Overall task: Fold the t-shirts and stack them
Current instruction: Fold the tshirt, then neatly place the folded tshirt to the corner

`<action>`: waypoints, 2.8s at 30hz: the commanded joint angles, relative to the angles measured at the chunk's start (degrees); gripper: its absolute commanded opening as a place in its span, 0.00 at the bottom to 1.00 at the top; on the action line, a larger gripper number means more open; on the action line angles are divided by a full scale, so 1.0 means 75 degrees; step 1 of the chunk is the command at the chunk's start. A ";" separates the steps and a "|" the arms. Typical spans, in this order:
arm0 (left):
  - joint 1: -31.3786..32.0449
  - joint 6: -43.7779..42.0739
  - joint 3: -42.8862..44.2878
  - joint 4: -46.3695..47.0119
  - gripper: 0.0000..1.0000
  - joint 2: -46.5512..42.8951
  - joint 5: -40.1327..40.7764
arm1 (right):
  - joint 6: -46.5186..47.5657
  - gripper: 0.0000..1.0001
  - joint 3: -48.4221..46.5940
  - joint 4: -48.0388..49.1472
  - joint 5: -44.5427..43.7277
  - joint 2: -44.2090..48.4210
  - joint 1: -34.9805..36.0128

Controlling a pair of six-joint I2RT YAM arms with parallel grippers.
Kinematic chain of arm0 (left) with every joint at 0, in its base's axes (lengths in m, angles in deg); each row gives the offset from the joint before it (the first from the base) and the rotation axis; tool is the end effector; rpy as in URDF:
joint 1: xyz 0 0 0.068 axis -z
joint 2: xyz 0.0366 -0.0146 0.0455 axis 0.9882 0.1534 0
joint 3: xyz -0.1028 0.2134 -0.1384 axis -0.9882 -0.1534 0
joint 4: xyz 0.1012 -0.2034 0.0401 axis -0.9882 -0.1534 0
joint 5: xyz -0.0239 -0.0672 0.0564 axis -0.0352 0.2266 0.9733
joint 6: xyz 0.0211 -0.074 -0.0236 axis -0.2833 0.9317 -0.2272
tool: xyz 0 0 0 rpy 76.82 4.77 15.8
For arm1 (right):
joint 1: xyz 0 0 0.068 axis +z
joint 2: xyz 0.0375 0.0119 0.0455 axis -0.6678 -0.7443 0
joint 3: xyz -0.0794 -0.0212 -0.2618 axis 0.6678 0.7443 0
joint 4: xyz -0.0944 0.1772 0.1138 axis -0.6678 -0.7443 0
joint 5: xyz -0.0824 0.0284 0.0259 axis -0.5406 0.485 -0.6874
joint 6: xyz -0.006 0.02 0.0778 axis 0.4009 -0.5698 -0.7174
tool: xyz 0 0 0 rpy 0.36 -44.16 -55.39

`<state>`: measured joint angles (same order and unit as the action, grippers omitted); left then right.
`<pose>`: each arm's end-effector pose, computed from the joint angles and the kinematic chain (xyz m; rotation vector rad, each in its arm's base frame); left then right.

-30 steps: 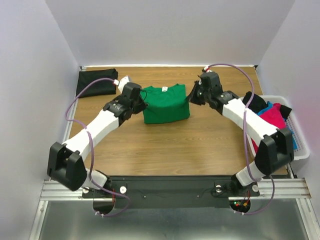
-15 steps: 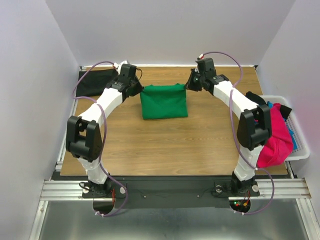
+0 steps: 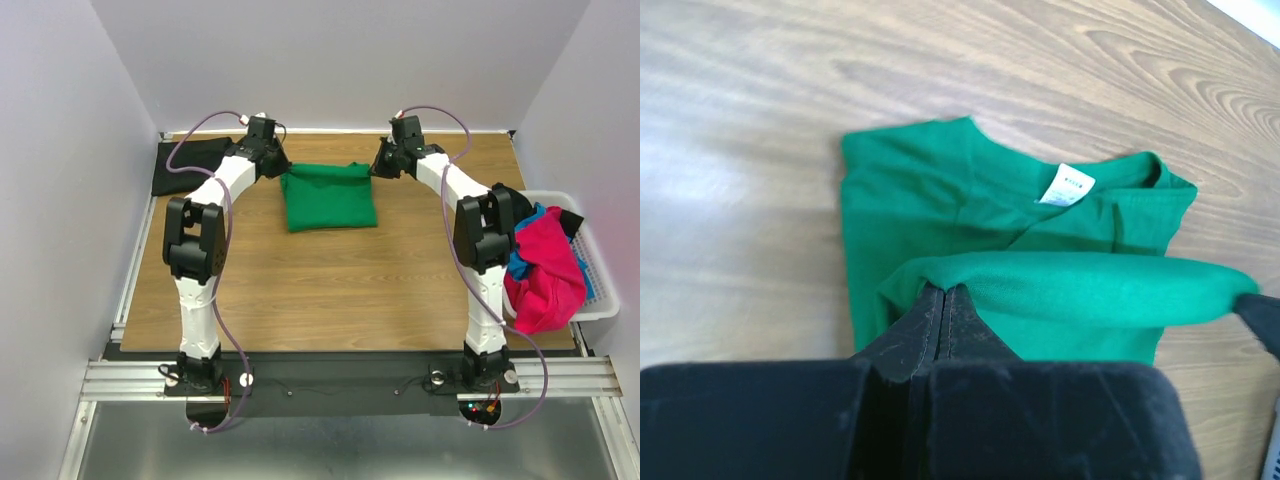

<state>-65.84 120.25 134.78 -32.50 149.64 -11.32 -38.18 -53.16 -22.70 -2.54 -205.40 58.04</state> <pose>0.4656 -0.1321 0.2503 -0.3112 2.1956 -0.5452 0.4781 0.1466 0.2229 0.1918 2.3400 0.5233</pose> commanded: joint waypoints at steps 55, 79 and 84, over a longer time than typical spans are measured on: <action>0.0709 -0.1696 0.0120 -0.0778 0.00 0.1474 0.1533 | 0.0531 1.00 0.5648 0.0252 -0.0343 0.6314 -0.0277; -0.0802 -0.6817 0.3330 -0.1341 0.00 0.0981 0.3716 | 0.0673 1.00 0.6305 0.0229 -0.1728 0.7064 -0.0277; -0.0989 -0.7299 0.4021 -0.1412 0.00 0.1052 0.4079 | 0.0661 1.00 0.6305 0.0229 -0.1845 0.6983 -0.0277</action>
<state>-73.32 70.81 159.41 -43.43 158.95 15.61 -33.92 -6.17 -22.65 -13.75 -154.13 55.83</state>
